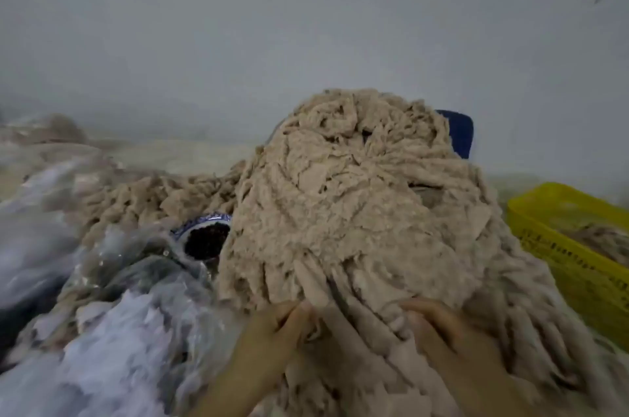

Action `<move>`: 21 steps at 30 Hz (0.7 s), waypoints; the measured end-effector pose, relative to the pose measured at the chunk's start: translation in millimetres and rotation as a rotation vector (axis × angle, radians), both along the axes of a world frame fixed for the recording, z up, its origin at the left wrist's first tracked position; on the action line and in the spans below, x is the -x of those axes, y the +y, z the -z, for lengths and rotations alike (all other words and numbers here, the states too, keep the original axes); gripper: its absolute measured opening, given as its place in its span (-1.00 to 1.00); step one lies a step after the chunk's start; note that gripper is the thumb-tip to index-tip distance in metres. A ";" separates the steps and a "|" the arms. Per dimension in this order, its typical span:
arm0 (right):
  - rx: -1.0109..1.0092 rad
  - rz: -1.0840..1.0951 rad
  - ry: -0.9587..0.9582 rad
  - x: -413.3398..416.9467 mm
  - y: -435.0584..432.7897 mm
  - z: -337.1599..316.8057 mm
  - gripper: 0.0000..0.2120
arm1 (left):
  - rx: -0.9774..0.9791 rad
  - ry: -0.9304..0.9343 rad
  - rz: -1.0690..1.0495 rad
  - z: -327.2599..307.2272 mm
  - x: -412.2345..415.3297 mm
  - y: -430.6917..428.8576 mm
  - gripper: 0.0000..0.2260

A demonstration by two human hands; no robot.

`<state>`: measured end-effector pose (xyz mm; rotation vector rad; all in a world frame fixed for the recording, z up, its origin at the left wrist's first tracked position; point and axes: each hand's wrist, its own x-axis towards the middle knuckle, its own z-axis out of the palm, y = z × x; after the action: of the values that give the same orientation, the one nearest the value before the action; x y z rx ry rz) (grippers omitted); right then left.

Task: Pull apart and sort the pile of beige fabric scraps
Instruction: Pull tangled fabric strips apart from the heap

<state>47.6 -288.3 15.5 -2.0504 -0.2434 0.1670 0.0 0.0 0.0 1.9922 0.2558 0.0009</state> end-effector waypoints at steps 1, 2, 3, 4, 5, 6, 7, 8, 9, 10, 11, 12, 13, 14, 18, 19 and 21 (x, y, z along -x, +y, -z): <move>0.043 -0.028 0.084 9.0 18.4 21.0 -0.90 | -0.056 0.002 0.018 17.5 1.4 -6.0 -0.59; 0.097 0.055 0.109 18.5 45.2 32.6 -0.91 | -0.104 0.007 0.041 39.9 0.2 -8.9 -0.65; 0.135 0.023 0.112 23.0 53.2 53.8 -0.91 | -0.160 0.019 0.054 62.4 0.7 -13.0 -0.76; 0.170 0.008 0.096 27.0 60.2 78.4 -0.92 | -0.207 0.028 0.074 81.7 2.2 -16.6 -0.88; 0.185 0.026 0.070 29.9 62.7 96.7 -0.92 | -0.261 0.031 0.096 100.5 3.3 -17.8 -0.87; 0.191 0.040 0.030 32.7 63.4 109.4 -0.92 | -0.335 0.044 0.125 117.9 5.4 -19.5 -0.78; 0.177 0.034 0.016 32.5 61.7 122.9 -0.91 | -0.427 0.015 0.141 136.3 5.3 -19.1 -0.72; 0.187 0.014 -0.001 34.1 62.0 133.9 -0.90 | -0.522 -0.024 0.154 145.7 7.7 -19.7 -0.71; 0.226 -0.011 -0.023 38.0 64.2 144.4 -0.89 | -0.558 -0.083 0.157 154.8 8.9 -20.0 -0.75; 0.305 -0.029 -0.089 36.7 64.1 155.8 -0.88 | -0.563 -0.133 0.150 160.0 9.2 -20.1 -0.81; 0.386 -0.050 -0.153 35.9 64.6 164.6 -0.84 | -0.551 -0.194 0.133 164.6 10.2 -19.4 -0.84; 0.465 -0.068 -0.229 37.3 67.2 171.0 -0.82 | -0.517 -0.213 0.112 164.5 13.6 -18.5 -0.82; 0.510 -0.083 -0.299 40.8 70.2 172.3 -0.82 | -0.439 -0.223 0.075 162.7 16.4 -16.7 -0.79; 0.519 -0.072 -0.362 45.6 75.0 171.2 -0.86 | -0.317 -0.229 0.043 157.7 20.8 -15.6 -0.77; 0.283 0.085 -0.471 72.3 93.3 139.5 -0.76 | 0.093 -0.273 -0.072 116.7 48.4 -13.9 -0.73; 0.174 0.129 -0.464 78.3 95.5 127.9 -0.75 | 0.138 -0.274 -0.078 104.6 55.0 -13.4 -0.74; 0.024 0.212 -0.386 86.9 94.2 104.7 -0.81 | 0.300 -0.260 -0.089 86.5 64.7 -12.3 -0.74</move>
<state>-39.3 -194.1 -89.2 -2.1040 -0.2589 -0.3608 -64.7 -12.3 -86.5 1.6602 0.1644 0.2623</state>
